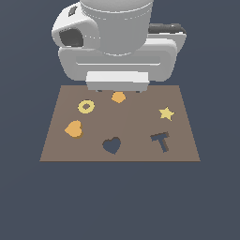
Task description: Insert a designated object into the corresponding slot on a board.
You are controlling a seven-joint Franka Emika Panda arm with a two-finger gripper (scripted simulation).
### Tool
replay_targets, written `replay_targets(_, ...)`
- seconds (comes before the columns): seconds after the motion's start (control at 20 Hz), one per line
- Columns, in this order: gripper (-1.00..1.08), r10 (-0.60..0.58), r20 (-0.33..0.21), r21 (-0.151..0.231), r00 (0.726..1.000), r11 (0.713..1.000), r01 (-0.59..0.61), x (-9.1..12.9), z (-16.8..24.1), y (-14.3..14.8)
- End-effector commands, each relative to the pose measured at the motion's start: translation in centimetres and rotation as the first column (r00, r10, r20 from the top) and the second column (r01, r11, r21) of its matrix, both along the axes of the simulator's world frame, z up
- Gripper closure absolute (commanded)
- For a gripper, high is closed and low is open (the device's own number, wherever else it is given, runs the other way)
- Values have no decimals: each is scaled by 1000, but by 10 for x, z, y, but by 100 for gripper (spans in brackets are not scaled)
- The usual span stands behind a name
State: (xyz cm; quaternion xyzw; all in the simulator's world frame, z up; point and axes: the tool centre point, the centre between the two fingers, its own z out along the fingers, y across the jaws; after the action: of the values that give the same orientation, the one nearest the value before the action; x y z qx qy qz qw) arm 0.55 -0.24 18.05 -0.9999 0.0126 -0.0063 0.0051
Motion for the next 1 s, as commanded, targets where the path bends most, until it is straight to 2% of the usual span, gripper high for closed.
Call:
replay_targets(0.0, -92, 0, 0, 0, 1000, 1000, 0, 0, 0, 0)
replay_targets(0.45, -92, 44, 0, -1, 999, 999, -44, -1, -6, -7)
replay_targets(0.95, -92, 194, -2, -2, 981, 981, -194, -4, -26, -30)
